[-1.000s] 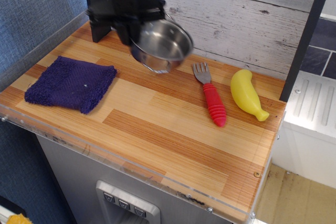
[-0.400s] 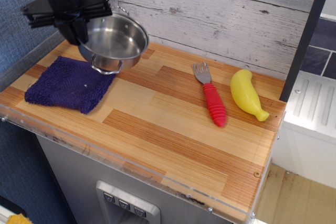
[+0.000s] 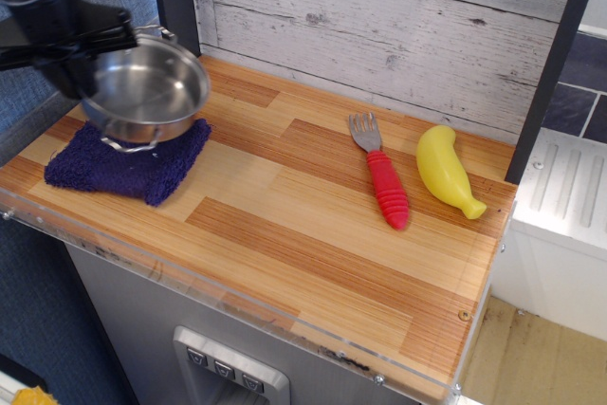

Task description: Place the bowl on the napkin

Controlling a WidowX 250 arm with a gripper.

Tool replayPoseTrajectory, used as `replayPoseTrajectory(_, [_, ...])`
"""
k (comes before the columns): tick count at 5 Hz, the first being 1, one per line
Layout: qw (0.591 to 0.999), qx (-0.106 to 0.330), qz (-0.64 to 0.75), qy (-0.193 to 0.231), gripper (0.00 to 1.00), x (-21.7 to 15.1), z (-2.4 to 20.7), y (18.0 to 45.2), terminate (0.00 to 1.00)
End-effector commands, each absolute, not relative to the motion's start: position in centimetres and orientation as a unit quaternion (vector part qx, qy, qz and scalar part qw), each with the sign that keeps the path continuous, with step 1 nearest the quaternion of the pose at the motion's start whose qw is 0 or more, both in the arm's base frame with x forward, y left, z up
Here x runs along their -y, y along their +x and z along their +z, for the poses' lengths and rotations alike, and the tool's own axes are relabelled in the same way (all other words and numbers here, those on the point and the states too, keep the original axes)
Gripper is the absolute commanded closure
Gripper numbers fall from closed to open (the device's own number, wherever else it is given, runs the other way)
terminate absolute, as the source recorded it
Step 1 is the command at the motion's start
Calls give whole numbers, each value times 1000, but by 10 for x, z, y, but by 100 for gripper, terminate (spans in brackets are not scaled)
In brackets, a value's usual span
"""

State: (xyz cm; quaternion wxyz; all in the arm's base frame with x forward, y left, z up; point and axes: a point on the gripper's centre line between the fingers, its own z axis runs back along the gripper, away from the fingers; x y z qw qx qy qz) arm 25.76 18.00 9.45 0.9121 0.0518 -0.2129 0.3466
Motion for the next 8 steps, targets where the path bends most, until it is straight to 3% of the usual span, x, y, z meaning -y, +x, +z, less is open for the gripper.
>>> replayPoseTrajectory(1, [907,209,359,64,100,-192,79,250,0])
replayPoseTrajectory(3, [911,174,369,63,100,-199,49,250,0])
replayPoseTrajectory(4, [900,183,387,83,100,-202,49,255,0])
replayPoseTrajectory(5, [899,162,395,96,0,-196,48,257,0])
replayPoseTrajectory(8, [909,150,377,90,0,-187,50,262,0])
